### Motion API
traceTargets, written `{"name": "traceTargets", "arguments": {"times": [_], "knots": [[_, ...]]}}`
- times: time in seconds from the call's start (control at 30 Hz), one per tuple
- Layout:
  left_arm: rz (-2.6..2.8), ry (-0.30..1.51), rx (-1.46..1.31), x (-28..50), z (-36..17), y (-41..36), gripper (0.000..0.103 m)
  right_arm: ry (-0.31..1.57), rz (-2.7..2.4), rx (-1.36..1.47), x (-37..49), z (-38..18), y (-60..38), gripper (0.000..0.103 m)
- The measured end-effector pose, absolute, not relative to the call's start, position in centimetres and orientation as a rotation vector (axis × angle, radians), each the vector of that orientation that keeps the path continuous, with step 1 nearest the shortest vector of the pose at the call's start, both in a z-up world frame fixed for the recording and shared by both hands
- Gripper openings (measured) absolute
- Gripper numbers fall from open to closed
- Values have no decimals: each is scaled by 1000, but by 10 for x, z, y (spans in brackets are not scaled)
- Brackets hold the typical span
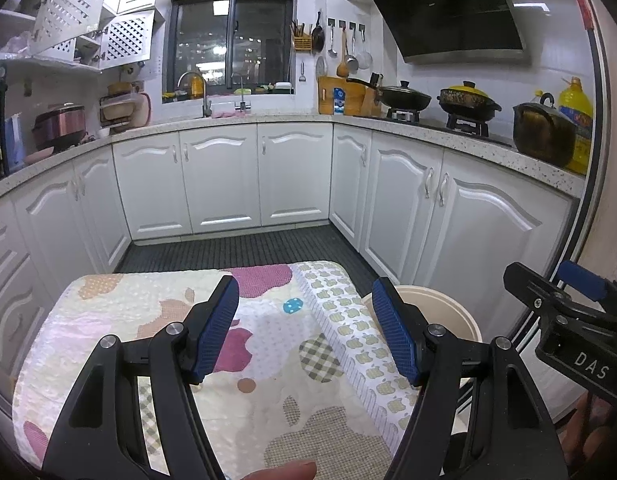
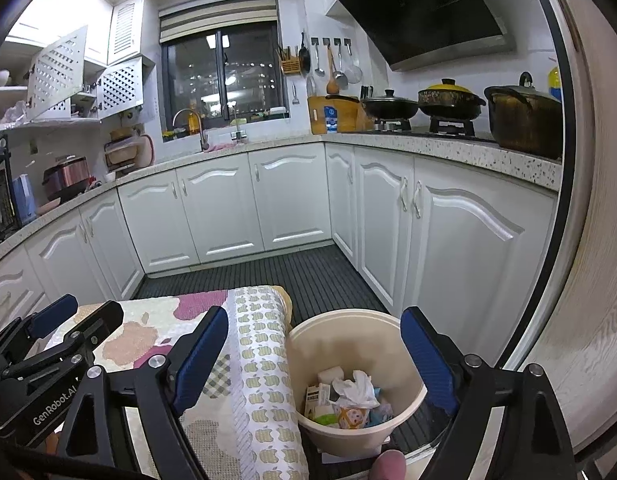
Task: Collect trash
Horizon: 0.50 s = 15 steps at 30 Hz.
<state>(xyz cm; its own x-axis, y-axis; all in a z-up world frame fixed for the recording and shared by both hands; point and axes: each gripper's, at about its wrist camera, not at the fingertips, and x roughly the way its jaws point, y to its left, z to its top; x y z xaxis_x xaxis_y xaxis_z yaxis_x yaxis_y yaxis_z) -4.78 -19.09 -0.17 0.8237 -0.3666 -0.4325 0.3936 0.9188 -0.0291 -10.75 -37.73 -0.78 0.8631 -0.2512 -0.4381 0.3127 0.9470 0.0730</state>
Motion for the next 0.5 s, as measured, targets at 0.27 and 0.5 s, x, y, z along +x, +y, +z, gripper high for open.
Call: {"name": "traceTargets", "arguments": {"times": [0.27, 0.5], "knots": [[-401, 442, 60, -47, -1, -193, 68, 436, -295, 134, -107, -5, -375, 88], [-397, 431, 61, -50, 0, -194, 68, 436, -296, 129, -108, -5, -374, 88]]}}
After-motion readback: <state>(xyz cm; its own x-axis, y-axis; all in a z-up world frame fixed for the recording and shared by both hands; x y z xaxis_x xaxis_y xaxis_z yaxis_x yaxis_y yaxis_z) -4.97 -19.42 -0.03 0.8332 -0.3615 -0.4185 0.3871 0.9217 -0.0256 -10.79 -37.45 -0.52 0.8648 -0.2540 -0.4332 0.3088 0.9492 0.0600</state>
